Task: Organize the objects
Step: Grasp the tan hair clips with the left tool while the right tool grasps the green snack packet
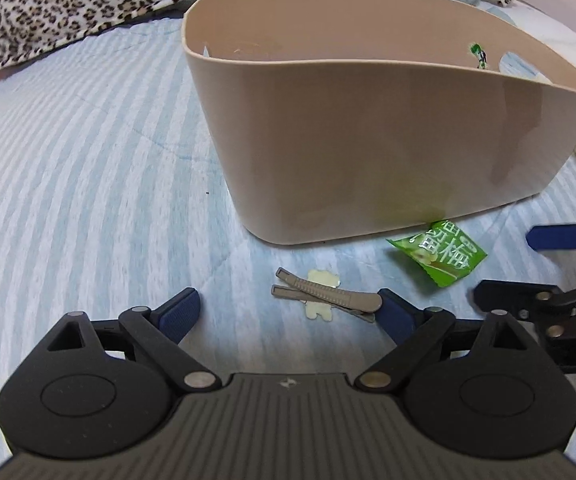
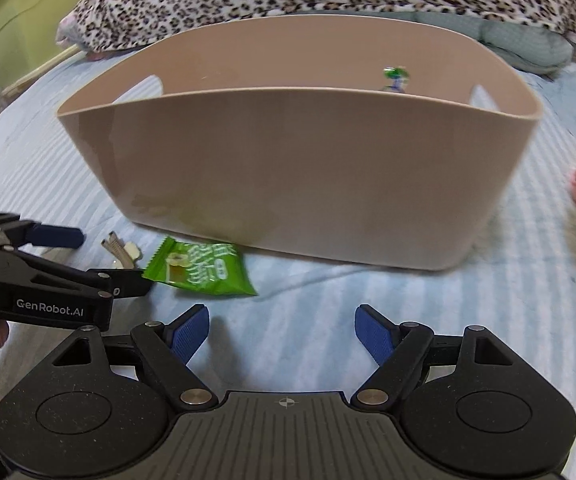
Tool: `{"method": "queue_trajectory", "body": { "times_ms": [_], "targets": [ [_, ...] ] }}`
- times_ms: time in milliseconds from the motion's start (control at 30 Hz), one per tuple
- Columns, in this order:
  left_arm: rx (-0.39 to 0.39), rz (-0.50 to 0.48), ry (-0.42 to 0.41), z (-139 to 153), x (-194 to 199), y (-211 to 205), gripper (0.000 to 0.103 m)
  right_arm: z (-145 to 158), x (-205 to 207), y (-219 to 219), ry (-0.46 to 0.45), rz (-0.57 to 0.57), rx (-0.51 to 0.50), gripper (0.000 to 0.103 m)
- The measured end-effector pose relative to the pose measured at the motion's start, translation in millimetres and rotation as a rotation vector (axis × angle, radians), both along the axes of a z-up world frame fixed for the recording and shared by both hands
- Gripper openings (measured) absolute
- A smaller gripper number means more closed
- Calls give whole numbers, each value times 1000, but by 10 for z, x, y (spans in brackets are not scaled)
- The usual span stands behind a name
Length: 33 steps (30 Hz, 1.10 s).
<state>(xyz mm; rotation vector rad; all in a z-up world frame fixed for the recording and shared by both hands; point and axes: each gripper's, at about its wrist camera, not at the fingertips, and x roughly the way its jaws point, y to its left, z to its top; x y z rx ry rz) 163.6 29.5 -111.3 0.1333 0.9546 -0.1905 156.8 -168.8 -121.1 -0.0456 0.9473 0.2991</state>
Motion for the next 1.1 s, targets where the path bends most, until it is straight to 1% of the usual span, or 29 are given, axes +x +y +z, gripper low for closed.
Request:
{"method": "queue_trajectory", "body": {
  "times_ms": [100,167,267,300,400,433,467,500,533,567,667,733,800,967,1100],
  "targets": [
    [26,-36,-8,-18,10,-8,97,-15,45,82,-13,21,-11,81],
    [30,-25,-10,-24,31,7,97,-10,77,115,-20,27,-12,81],
    [-25,-3,2,-40,70,89,94,-6,105,128,-23,22,9,80],
    [-34,-6,2,-44,64,106,92,-6,114,135,-20,25,12,78],
    [-28,-65,-9,-16,-20,148,74,-4,116,181,-29,44,-6,64],
    [-28,-84,-8,0,-37,145,63,0,116,196,-31,51,-6,59],
    [-32,-100,-4,20,-96,100,57,6,117,208,-32,56,-4,56],
    [-24,-101,-1,28,-107,75,57,12,119,222,-30,65,3,46],
    [-14,-97,3,33,-128,34,57,14,126,236,-21,76,12,34],
    [-14,-89,9,35,-98,-4,57,16,130,254,-11,82,18,29],
    [-43,-62,23,43,-79,29,57,29,95,294,-14,92,15,26],
    [-63,-52,25,65,-97,66,57,42,58,291,-11,101,20,20],
    [-68,-47,25,92,-129,87,56,68,-6,288,-17,106,12,18],
    [-84,-47,20,177,-270,117,56,162,-92,198,-22,90,34,17],
    [-81,-62,-10,330,-414,113,56,293,-224,125,-46,87,47,17]
  ]
}}
